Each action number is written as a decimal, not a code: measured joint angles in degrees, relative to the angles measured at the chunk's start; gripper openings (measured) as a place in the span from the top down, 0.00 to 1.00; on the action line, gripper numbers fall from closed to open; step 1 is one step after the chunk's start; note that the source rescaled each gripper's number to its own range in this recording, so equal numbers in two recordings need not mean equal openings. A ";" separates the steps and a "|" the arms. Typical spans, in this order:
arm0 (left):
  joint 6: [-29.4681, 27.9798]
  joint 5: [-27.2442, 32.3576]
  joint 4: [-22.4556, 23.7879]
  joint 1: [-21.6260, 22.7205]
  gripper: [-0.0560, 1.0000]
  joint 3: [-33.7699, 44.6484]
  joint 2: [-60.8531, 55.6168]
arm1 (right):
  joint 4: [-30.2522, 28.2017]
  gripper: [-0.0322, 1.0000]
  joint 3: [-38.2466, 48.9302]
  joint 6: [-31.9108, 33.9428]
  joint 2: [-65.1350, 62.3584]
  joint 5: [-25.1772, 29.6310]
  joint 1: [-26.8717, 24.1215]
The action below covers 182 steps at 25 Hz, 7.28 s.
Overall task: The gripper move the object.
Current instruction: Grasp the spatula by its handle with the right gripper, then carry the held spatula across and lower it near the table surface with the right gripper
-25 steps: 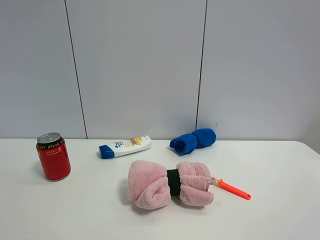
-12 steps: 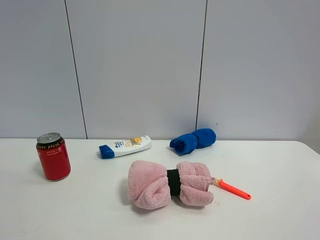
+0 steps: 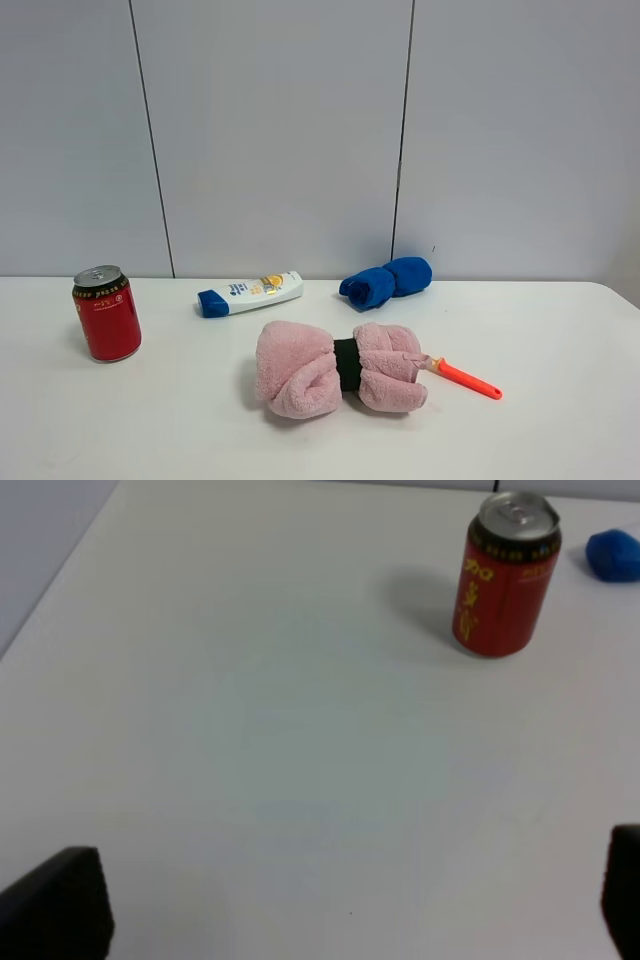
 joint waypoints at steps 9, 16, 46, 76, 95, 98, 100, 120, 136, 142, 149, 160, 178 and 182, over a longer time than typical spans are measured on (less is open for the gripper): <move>0.00 0.00 0.00 0.00 0.00 0.00 0.00 | -3.24 0.01 -20.70 0.51 23.78 -0.04 0.00; 0.00 0.00 0.00 0.00 0.00 0.00 0.00 | -2.38 0.01 -35.80 0.16 43.04 1.24 0.00; 0.00 0.00 0.00 0.00 0.00 0.02 0.00 | 11.02 0.02 -48.62 -37.88 87.36 -4.74 0.00; 0.00 0.00 0.00 0.00 0.00 0.25 0.00 | 5.69 0.02 -48.62 -45.61 108.66 -12.34 12.75; 0.00 0.00 0.00 0.00 0.00 0.25 0.00 | 1.87 0.02 -48.62 -45.44 114.94 -14.60 12.73; 0.00 0.00 0.00 0.00 0.00 0.25 0.00 | 1.39 0.04 -48.62 -45.09 115.06 -16.41 13.38; 0.00 0.00 0.00 0.00 0.00 0.25 0.00 | 1.18 0.05 -48.62 -45.03 115.06 -17.33 14.20; 0.00 0.00 0.00 0.00 0.00 0.25 0.00 | -1.09 0.08 -48.62 -41.54 118.85 -20.46 15.77; 0.00 0.00 0.00 0.00 0.00 0.25 0.00 | -0.98 0.08 -48.62 -41.49 119.29 -25.55 15.77; 0.00 0.00 0.00 0.00 0.00 0.25 0.00 | -0.03 0.08 -48.62 -41.49 119.47 -26.23 15.77; 0.00 0.00 0.00 0.00 0.00 0.25 0.00 | 1.46 0.08 -48.62 -41.49 121.45 -26.47 15.79; 0.00 0.00 0.00 0.00 0.00 0.25 0.00 | 1.93 0.37 -48.62 -41.49 121.82 -26.96 15.84; 0.00 0.00 0.00 0.00 0.00 0.25 0.00 | 1.69 0.97 -48.64 -39.04 121.82 -24.67 15.84; 0.00 0.00 0.00 0.00 0.00 0.25 0.00 | 1.74 0.97 -48.64 -35.95 121.48 -23.21 15.84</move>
